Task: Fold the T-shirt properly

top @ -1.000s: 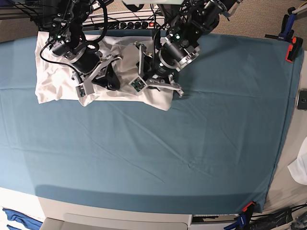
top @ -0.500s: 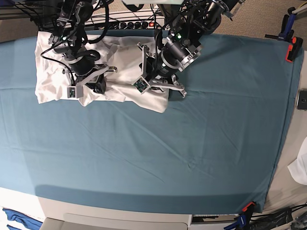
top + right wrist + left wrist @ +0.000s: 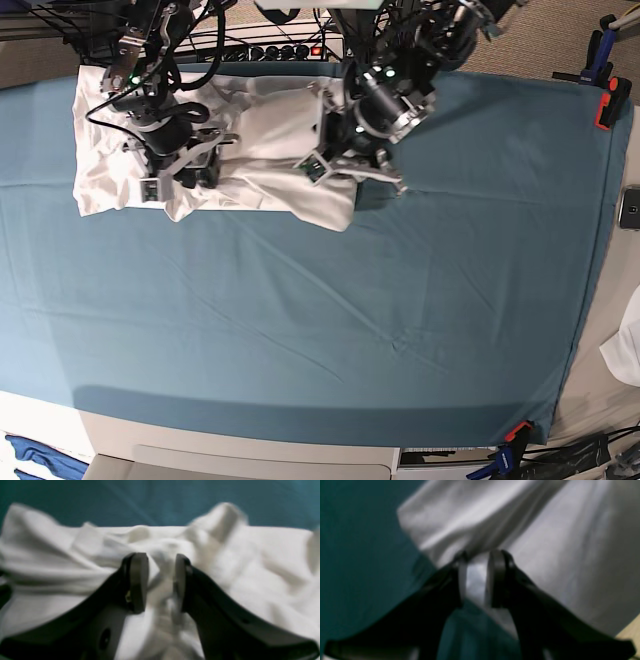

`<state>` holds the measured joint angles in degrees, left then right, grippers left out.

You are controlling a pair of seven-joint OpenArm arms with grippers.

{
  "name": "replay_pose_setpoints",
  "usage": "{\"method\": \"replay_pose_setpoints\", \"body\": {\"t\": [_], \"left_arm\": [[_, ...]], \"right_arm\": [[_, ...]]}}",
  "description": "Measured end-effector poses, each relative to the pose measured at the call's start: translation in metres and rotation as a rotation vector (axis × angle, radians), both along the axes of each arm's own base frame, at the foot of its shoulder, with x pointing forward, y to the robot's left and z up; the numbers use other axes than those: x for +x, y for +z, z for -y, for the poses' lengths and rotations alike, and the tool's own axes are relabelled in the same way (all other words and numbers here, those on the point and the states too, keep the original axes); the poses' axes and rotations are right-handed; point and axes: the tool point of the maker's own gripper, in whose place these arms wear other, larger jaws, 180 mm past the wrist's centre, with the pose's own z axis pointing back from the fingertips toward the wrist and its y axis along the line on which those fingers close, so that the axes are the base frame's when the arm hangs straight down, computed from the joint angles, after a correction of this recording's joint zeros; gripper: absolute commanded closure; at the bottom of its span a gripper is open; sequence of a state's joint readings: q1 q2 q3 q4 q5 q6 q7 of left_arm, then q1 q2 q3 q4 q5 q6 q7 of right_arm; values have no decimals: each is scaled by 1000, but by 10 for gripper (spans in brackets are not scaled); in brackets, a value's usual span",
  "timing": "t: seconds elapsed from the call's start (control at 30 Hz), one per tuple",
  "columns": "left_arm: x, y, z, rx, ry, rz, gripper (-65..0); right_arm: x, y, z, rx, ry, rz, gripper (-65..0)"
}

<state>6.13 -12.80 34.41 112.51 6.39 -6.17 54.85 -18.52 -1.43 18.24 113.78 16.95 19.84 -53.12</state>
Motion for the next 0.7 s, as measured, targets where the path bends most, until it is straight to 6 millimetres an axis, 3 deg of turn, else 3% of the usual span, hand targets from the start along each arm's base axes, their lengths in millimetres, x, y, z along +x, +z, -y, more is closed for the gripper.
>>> {"method": "replay_pose_setpoints", "body": {"t": [0.13, 0.3, 0.53, 0.7], "left_arm": [[1, -6, -17, 37, 25, 0, -170], [2, -7, -20, 41, 30, 3, -170], [8, -4, -24, 50, 61, 36, -170], [20, 8, -36, 91, 115, 114, -170]], "right_arm": [[-3, 5, 37, -33, -131, 14, -190], [-11, 12, 73, -57, -234, 32, -190], [-9, 41, 117, -74, -298, 112, -190], [-24, 69, 176, -171, -416, 140, -191]]}}
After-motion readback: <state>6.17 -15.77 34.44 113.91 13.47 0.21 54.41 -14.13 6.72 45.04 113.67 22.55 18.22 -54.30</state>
